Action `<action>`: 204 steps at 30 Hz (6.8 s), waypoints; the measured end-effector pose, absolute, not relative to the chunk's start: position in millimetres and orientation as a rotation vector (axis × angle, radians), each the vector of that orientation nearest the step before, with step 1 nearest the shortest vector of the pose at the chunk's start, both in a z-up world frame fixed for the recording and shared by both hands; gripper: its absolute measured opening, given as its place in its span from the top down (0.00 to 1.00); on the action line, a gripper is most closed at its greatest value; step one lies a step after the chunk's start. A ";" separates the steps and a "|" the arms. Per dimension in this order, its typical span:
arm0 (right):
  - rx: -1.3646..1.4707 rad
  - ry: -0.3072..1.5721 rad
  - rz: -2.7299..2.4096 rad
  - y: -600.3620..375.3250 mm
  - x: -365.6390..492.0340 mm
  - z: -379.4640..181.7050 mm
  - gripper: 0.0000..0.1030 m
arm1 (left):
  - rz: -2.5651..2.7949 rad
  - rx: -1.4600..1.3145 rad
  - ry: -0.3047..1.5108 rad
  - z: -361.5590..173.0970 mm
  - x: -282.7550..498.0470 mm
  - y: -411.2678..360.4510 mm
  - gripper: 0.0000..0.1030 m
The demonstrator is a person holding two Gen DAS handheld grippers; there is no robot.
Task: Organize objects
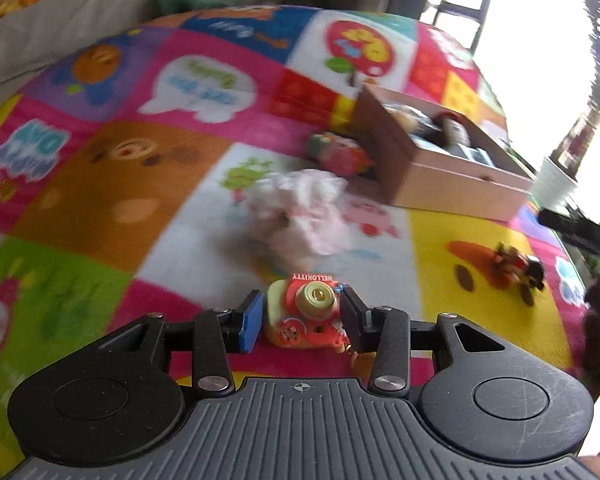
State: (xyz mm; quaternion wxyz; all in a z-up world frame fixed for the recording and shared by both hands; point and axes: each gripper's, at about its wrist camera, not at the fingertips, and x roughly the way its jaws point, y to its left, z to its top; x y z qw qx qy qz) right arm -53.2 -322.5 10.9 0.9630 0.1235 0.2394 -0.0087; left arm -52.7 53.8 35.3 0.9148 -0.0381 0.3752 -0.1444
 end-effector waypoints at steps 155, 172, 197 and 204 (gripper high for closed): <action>0.099 0.535 0.255 -298.0 -96.1 42.4 0.72 | -0.465 -0.091 0.618 84.6 123.6 -88.6 0.36; 0.279 0.364 0.146 -326.4 17.4 133.5 0.72 | -0.497 -0.249 0.589 60.4 7.5 22.3 0.37; -0.003 0.563 0.226 -236.4 -17.7 41.0 0.23 | -0.296 -0.406 0.585 63.3 20.5 101.7 0.37; -0.022 0.589 0.307 -210.9 -45.4 15.4 0.23 | -0.363 -0.419 0.685 67.3 38.7 87.0 0.37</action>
